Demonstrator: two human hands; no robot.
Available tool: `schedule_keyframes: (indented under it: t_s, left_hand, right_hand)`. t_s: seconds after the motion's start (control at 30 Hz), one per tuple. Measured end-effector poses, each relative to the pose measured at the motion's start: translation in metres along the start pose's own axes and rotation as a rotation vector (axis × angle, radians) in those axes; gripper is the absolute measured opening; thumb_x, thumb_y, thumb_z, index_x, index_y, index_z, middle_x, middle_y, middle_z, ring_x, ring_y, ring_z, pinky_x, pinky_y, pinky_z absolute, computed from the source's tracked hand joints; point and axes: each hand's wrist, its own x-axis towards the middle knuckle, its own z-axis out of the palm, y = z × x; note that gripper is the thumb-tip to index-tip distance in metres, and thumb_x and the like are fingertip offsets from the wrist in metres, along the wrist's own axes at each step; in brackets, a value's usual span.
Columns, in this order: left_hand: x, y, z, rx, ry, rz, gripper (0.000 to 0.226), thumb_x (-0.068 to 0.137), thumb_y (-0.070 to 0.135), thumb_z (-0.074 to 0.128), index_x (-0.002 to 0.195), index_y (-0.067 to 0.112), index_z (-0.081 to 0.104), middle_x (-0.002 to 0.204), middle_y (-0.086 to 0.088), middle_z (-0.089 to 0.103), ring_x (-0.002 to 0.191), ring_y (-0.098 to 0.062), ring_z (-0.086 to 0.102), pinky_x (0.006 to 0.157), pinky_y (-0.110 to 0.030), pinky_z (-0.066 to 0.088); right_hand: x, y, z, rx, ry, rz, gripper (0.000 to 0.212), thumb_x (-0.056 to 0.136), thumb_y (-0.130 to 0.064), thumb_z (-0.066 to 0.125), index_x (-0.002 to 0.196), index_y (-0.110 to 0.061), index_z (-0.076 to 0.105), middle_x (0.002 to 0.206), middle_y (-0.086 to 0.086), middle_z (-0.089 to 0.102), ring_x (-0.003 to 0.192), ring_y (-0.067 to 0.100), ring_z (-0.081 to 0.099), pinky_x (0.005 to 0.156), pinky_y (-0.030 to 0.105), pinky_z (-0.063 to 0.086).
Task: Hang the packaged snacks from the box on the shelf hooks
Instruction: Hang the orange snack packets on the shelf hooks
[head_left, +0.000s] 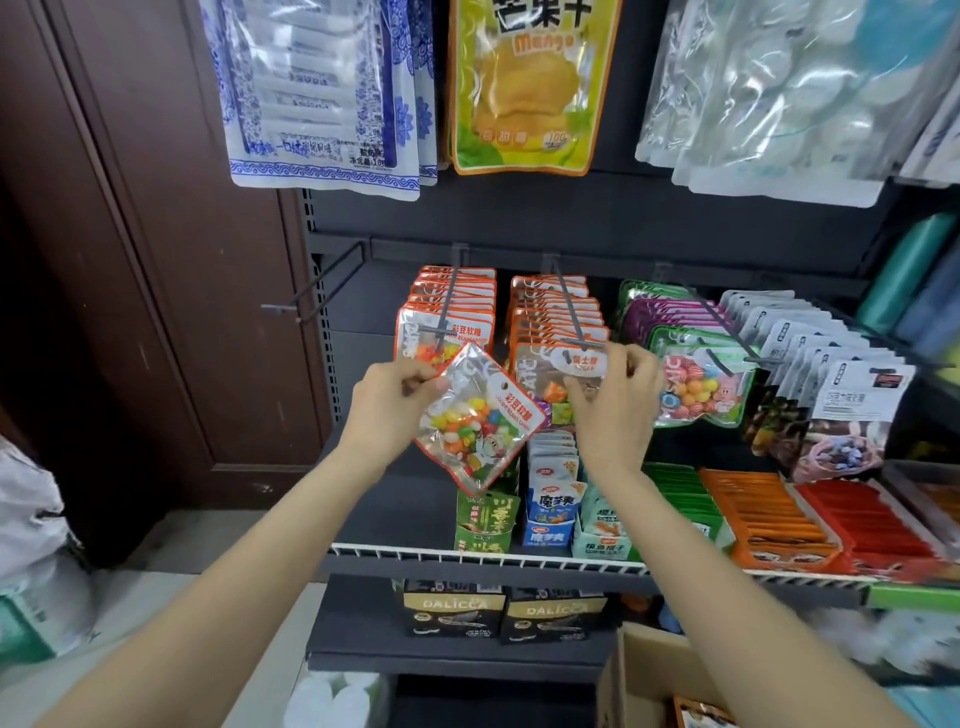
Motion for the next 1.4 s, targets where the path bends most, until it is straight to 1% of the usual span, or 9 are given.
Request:
schedule_keyframes:
  t_s: [0.13, 0.3, 0.37, 0.57, 0.73, 0.83, 0.97, 1.27, 1.4]
  left_hand:
    - [-0.001, -0.012, -0.003, -0.232, -0.012, -0.127, 0.015, 0.09, 0.017, 0.063, 0.077, 0.013, 0.068, 0.084, -0.012, 0.067, 0.076, -0.018, 0.059, 0.06, -0.022, 0.052]
    - [-0.002, -0.022, -0.007, -0.356, 0.035, -0.221, 0.012, 0.09, 0.019, 0.063, 0.079, 0.014, 0.068, 0.079, -0.005, 0.068, 0.074, -0.018, 0.061, 0.064, -0.025, 0.048]
    - [-0.002, -0.029, -0.011, -0.333, 0.087, -0.197, 0.003, 0.088, 0.018, 0.065, 0.091, 0.019, 0.064, 0.078, -0.002, 0.069, 0.075, -0.019, 0.064, 0.064, -0.028, 0.048]
    - [0.001, -0.042, -0.02, -0.037, 0.08, -0.013, 0.037, 0.088, 0.018, 0.064, 0.121, 0.031, 0.056, 0.091, 0.005, 0.065, 0.076, -0.009, 0.064, 0.06, -0.011, 0.045]
    - [0.01, -0.048, -0.018, 0.075, 0.087, 0.041, 0.041, 0.089, 0.015, 0.062, 0.128, 0.027, 0.056, 0.104, -0.003, 0.062, 0.079, -0.017, 0.064, 0.071, -0.021, 0.05]
    - [0.015, -0.053, -0.017, 0.129, 0.09, 0.055, 0.043, 0.089, 0.019, 0.063, 0.13, 0.032, 0.054, 0.102, -0.006, 0.06, 0.08, -0.019, 0.063, 0.075, -0.026, 0.05]
    - [0.018, -0.059, -0.016, 0.135, 0.094, 0.059, 0.043, 0.089, 0.02, 0.063, 0.13, 0.03, 0.055, 0.101, -0.004, 0.059, 0.079, -0.016, 0.061, 0.072, -0.022, 0.044]
    - [0.036, -0.058, -0.012, 0.257, 0.065, 0.084, 0.049, 0.092, 0.016, 0.058, 0.138, 0.029, 0.046, 0.092, -0.002, 0.046, 0.078, -0.013, 0.049, 0.07, -0.017, 0.034]
    - [0.052, -0.053, -0.001, 0.27, -0.029, 0.045, 0.055, 0.092, 0.016, 0.056, 0.142, 0.027, 0.037, 0.099, -0.006, 0.048, 0.087, -0.018, 0.048, 0.071, -0.022, 0.034]
  right_hand:
    - [-0.041, -0.01, -0.004, 0.403, -0.27, -0.012, 0.013, 0.093, -0.026, 0.053, 0.105, -0.021, 0.051, 0.107, -0.002, 0.052, 0.093, 0.009, 0.054, 0.073, 0.023, 0.047]
    - [-0.042, -0.043, 0.0, 0.836, -0.689, 0.029, 0.045, 0.09, -0.021, 0.061, 0.131, -0.033, 0.046, 0.124, -0.023, 0.051, 0.109, -0.014, 0.049, 0.087, 0.01, 0.044]
    - [-0.038, -0.053, 0.006, 0.802, -0.693, 0.007, 0.053, 0.089, -0.015, 0.063, 0.136, -0.03, 0.045, 0.127, -0.025, 0.047, 0.106, -0.024, 0.041, 0.084, 0.0, 0.039]
    - [-0.028, -0.069, 0.021, 0.737, -0.682, -0.01, 0.058, 0.09, -0.01, 0.061, 0.14, -0.029, 0.041, 0.14, -0.007, 0.045, 0.116, -0.005, 0.038, 0.07, -0.009, 0.032]
    - [-0.024, -0.071, 0.034, 0.704, -0.671, -0.017, 0.059, 0.09, -0.013, 0.061, 0.141, -0.034, 0.038, 0.139, -0.006, 0.047, 0.122, 0.004, 0.045, 0.091, 0.015, 0.045]
    - [-0.024, -0.072, 0.036, 0.703, -0.658, -0.023, 0.06, 0.09, -0.011, 0.06, 0.14, -0.035, 0.039, 0.138, -0.009, 0.046, 0.124, 0.004, 0.044, 0.091, 0.015, 0.044]
    - [-0.024, -0.074, 0.037, 0.693, -0.64, -0.024, 0.06, 0.089, -0.011, 0.061, 0.14, -0.034, 0.039, 0.141, -0.004, 0.046, 0.126, 0.009, 0.045, 0.101, 0.03, 0.046]
    - [-0.01, -0.084, 0.05, 0.41, -0.584, -0.057, 0.056, 0.094, -0.016, 0.055, 0.144, -0.029, 0.034, 0.119, -0.003, 0.038, 0.112, 0.008, 0.042, 0.1, 0.023, 0.037]
    - [0.001, -0.095, 0.061, 0.228, -0.551, -0.133, 0.051, 0.092, -0.01, 0.055, 0.141, -0.01, 0.039, 0.139, 0.015, 0.033, 0.131, 0.027, 0.036, 0.109, 0.033, 0.031]
